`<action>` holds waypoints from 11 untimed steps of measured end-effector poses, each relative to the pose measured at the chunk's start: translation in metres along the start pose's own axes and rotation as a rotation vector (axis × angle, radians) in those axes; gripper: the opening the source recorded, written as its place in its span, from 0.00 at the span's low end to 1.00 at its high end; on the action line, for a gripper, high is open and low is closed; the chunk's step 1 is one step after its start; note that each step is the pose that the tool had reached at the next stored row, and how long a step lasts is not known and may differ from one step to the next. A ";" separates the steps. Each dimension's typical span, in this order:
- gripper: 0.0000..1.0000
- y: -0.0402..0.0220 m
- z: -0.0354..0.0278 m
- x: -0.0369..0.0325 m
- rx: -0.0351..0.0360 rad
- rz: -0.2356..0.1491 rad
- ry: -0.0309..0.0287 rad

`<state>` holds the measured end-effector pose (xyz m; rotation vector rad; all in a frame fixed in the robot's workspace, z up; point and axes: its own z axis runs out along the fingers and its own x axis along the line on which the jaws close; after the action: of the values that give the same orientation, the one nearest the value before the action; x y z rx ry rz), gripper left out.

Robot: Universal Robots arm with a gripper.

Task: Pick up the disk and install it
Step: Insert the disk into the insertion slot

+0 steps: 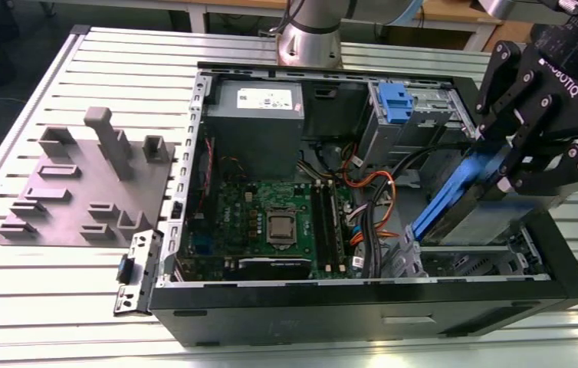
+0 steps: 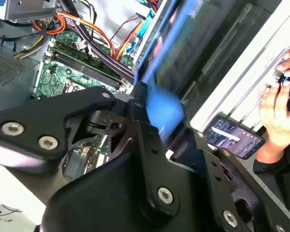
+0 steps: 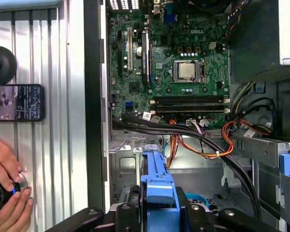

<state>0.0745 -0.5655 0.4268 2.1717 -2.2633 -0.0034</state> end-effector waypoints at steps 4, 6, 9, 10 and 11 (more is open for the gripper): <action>0.44 0.0000 0.0006 -0.0001 0.0000 0.000 -0.0004; 0.44 0.0000 0.0022 0.0000 0.0000 0.000 0.0000; 0.44 0.0000 0.0074 0.0000 0.0000 0.000 -0.0002; 0.44 0.0000 0.0092 0.0000 0.0000 0.000 -0.0002; 0.44 0.0000 0.0111 0.0000 0.0000 0.000 -0.0002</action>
<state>0.0744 -0.5655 0.4157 2.1718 -2.2634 -0.0037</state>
